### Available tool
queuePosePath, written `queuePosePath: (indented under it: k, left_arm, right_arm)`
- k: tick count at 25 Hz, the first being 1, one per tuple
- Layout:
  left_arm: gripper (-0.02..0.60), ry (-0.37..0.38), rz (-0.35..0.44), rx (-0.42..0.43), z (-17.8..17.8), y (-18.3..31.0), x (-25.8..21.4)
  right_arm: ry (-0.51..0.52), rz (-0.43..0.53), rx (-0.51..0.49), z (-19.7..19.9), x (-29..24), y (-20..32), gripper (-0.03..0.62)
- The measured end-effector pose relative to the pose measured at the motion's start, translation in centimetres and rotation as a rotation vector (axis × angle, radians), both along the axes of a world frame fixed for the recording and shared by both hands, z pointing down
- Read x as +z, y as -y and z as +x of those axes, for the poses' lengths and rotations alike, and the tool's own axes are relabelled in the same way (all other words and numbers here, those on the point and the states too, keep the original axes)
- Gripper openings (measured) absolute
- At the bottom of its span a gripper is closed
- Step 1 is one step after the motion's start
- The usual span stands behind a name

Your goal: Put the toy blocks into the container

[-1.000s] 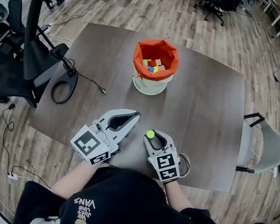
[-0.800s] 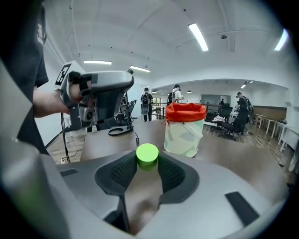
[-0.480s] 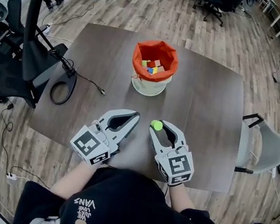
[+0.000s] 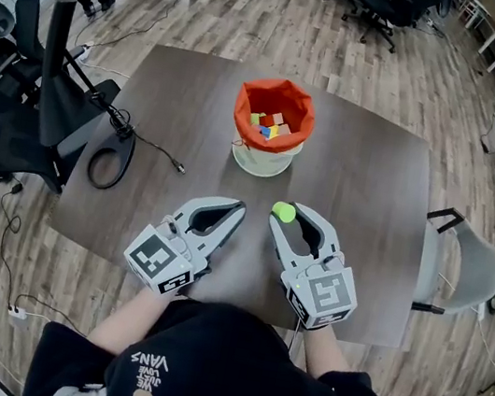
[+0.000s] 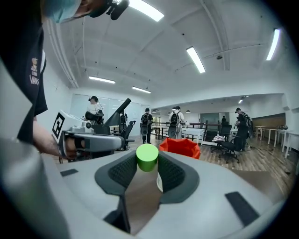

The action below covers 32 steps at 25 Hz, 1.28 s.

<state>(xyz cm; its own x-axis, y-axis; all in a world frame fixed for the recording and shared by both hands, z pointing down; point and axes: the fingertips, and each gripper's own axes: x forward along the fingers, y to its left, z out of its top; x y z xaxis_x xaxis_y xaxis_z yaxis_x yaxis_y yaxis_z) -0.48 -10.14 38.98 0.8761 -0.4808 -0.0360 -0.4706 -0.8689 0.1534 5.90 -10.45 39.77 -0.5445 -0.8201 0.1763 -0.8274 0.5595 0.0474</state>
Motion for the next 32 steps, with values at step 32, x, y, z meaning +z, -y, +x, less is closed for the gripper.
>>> queuePosePath:
  k: [32]
  left_arm:
    - [0.011,0.013,-0.026,-0.038,0.2,6.2,1.1]
  right_arm:
    - [-0.092,0.000,-0.052,0.4,0.1,14.9,0.150]
